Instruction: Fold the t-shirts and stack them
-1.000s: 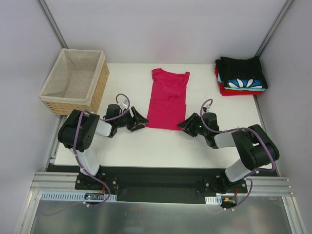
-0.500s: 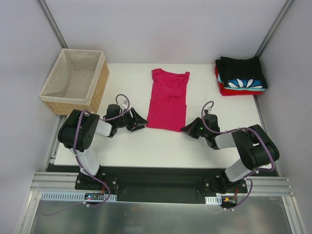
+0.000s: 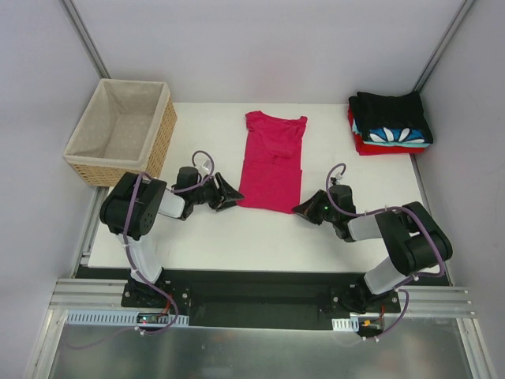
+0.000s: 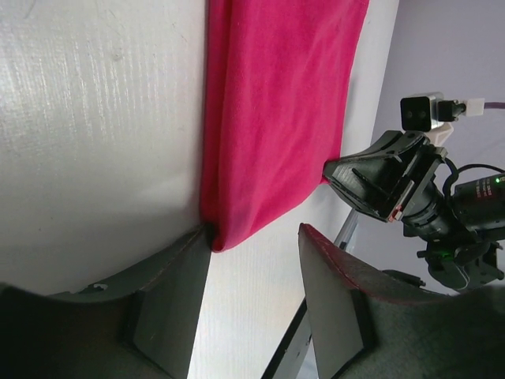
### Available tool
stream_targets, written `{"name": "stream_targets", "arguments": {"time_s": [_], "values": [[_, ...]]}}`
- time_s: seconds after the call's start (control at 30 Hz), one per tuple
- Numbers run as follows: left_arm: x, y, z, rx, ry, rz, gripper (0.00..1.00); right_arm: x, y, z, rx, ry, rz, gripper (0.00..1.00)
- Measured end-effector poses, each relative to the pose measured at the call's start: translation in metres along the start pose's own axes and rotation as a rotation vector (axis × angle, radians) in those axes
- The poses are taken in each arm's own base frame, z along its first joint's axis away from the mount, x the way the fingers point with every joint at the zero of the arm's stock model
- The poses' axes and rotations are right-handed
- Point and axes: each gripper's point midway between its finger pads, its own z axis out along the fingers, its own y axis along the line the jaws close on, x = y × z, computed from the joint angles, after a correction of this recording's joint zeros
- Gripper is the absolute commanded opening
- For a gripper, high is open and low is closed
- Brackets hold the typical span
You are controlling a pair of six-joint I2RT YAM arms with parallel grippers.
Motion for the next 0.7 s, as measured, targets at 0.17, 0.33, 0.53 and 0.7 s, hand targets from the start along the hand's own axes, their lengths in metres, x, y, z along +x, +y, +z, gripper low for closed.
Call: {"name": "stream_targets", "arguments": {"time_s": [0.17,0.33,0.53,0.7], "values": [[0.000,0.001,0.003,0.002,0.001,-0.006,0.42,-0.001,0.000,0.000,0.001,-0.002,0.002,0.01],[0.000,0.004,0.005,-0.001,0.001,-0.013,0.31,-0.001,0.000,0.000,0.001,-0.002,0.002,0.01],[0.001,0.007,0.007,-0.003,0.010,-0.023,0.19,-0.001,0.000,0.000,0.001,-0.002,0.002,0.01],[0.006,0.011,0.011,-0.008,0.032,-0.030,0.00,-0.001,0.000,0.000,0.001,-0.002,0.002,0.01]]}}
